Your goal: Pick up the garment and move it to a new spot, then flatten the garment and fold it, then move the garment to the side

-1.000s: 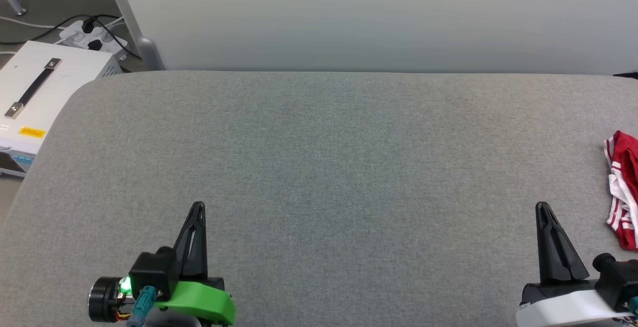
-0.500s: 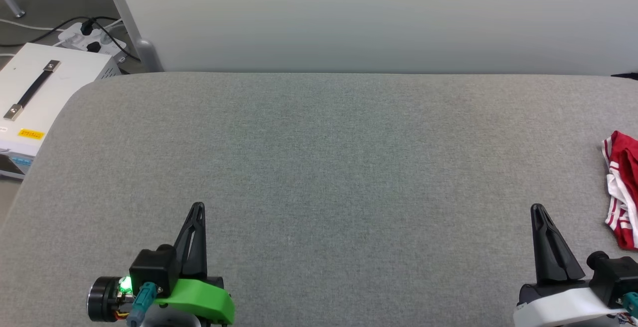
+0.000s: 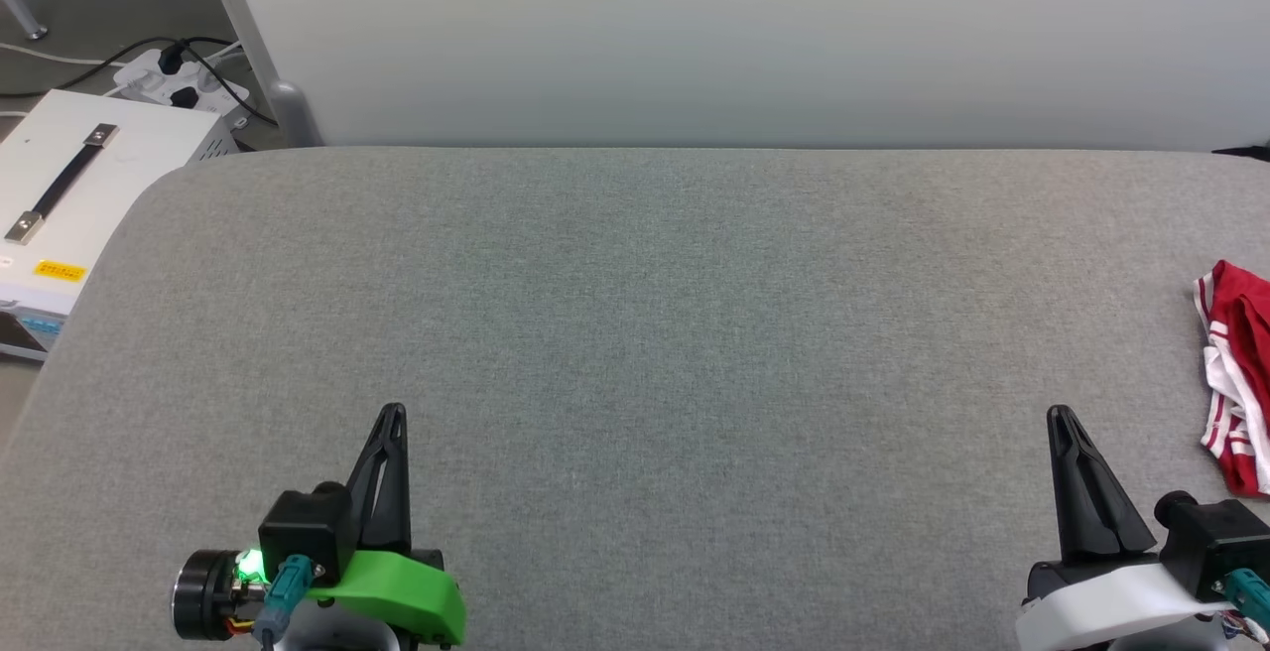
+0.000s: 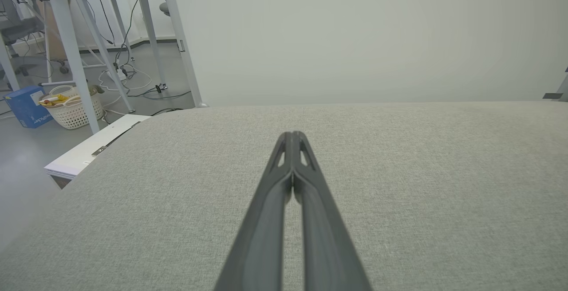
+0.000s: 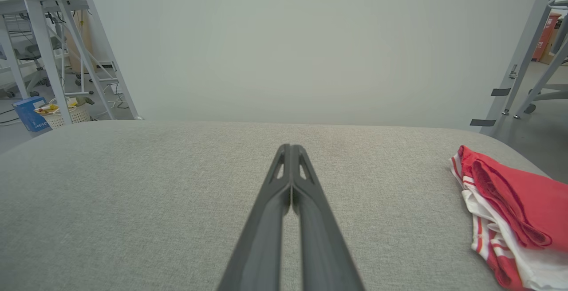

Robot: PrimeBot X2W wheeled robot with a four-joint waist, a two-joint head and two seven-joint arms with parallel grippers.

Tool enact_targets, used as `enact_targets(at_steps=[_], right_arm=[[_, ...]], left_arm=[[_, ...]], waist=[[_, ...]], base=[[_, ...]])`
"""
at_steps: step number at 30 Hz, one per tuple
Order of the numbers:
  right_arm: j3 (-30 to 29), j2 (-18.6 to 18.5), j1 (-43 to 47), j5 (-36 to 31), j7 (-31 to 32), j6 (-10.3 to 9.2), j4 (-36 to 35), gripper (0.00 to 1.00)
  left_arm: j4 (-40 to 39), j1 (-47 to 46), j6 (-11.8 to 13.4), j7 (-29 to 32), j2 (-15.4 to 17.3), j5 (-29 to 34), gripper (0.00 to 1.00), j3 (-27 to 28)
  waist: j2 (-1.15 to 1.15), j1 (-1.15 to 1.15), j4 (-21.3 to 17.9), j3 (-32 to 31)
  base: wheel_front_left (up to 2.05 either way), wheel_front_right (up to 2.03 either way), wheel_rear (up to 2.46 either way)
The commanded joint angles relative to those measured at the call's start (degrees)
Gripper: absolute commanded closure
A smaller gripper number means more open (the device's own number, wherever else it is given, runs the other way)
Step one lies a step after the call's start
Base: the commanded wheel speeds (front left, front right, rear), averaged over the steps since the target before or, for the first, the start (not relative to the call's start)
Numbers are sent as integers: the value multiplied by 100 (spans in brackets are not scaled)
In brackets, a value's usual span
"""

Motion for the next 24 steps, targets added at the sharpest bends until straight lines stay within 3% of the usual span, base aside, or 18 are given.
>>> enact_targets(at_steps=[1,24], right_arm=[[15,16,-126,-83,36,-1,28,100],[60,28,-265,-244,302,-2,119,100]], left_arm=[[-32,-60,33,42,-23,68,100,28],[-97,-104,57,307,-55,152,100,85]], waist=[[0,0,-2,-2],[0,0,-32,-34]], base=[[0,0,0],[0,0,0]])
